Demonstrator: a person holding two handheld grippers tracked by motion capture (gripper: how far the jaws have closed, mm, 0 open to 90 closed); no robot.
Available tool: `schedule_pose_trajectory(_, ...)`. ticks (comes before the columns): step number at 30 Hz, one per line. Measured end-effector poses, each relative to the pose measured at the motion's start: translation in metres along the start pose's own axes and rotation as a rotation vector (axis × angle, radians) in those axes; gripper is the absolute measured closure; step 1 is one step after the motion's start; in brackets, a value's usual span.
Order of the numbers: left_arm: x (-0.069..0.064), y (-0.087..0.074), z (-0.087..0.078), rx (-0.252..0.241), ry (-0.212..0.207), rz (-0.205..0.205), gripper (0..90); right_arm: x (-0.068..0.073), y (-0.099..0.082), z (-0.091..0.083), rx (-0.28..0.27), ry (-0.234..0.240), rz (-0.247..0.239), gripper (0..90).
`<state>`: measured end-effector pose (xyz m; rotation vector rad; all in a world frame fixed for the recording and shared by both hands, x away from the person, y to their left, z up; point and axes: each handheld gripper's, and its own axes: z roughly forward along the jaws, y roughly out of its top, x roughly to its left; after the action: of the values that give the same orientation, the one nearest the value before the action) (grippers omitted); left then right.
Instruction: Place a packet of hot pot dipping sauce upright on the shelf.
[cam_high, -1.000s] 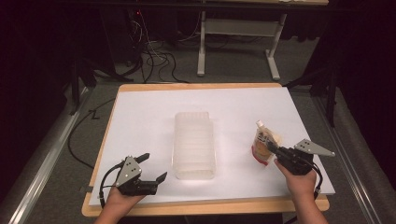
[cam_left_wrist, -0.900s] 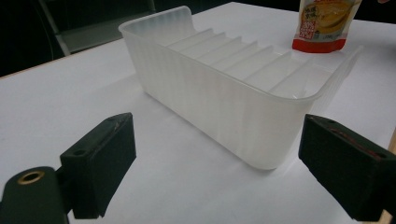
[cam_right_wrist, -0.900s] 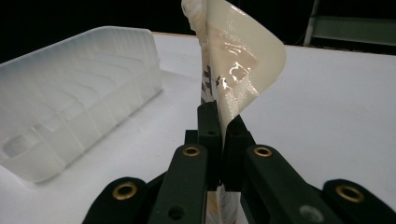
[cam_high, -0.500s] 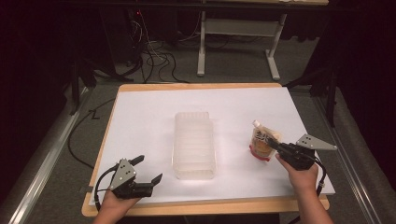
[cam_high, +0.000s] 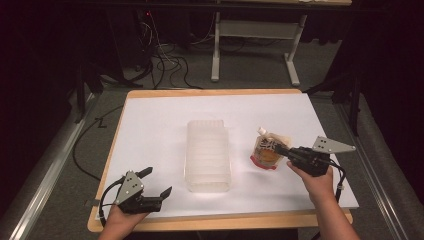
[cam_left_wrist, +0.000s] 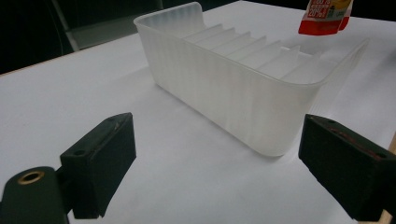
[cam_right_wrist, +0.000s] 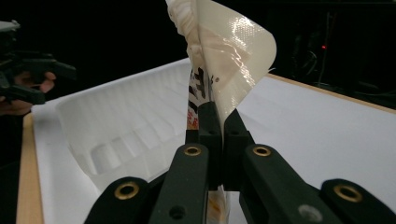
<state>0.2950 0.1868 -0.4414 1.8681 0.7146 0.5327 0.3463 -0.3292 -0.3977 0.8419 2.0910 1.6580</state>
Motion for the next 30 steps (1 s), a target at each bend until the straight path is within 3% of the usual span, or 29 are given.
schedule_pose_trajectory(4,0.000,0.000,-0.001,-0.002,-0.002,0.000,11.7,0.001,0.008,0.011,-0.009,0.060,-0.005,90.0)
schedule_pose_trajectory(21,-0.001,0.001,-0.001,-0.011,-0.004,-0.002,11.7,0.017,0.028,0.048,0.004,0.212,-0.055,90.0)
schedule_pose_trajectory(30,-0.001,0.001,-0.002,-0.014,-0.005,-0.003,11.6,0.023,0.032,0.063,0.028,0.238,-0.069,90.0)
